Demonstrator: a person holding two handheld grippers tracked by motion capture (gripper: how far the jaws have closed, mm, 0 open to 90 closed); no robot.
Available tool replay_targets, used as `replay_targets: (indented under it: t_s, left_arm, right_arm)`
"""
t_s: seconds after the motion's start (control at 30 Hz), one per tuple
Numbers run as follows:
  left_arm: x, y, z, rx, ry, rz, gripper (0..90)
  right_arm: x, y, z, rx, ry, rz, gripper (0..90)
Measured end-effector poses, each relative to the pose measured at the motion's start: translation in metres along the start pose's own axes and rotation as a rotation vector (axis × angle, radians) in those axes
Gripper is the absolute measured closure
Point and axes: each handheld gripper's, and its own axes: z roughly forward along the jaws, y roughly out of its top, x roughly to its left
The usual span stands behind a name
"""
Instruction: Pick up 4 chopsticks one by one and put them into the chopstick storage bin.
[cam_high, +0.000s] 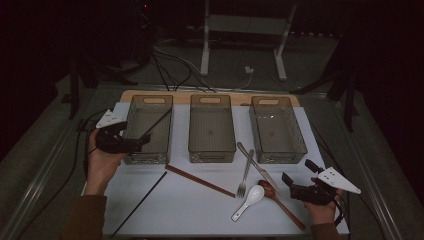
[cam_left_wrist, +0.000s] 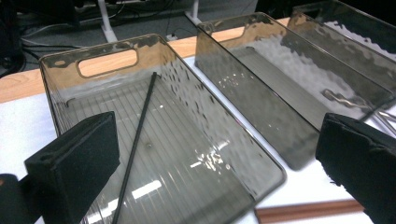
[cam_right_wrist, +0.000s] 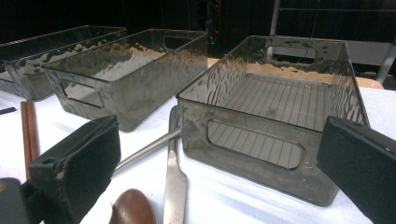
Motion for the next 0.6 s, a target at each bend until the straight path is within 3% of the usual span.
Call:
replay_targets:
  t_s: [0.6]
  left_arm:
    - [-0.025,-0.033,-0.017,0.117,0.007,0.046,0.8]
  right_arm:
    - [0.001,0.0,0.001,0.003,0.001,0.003,0.0]
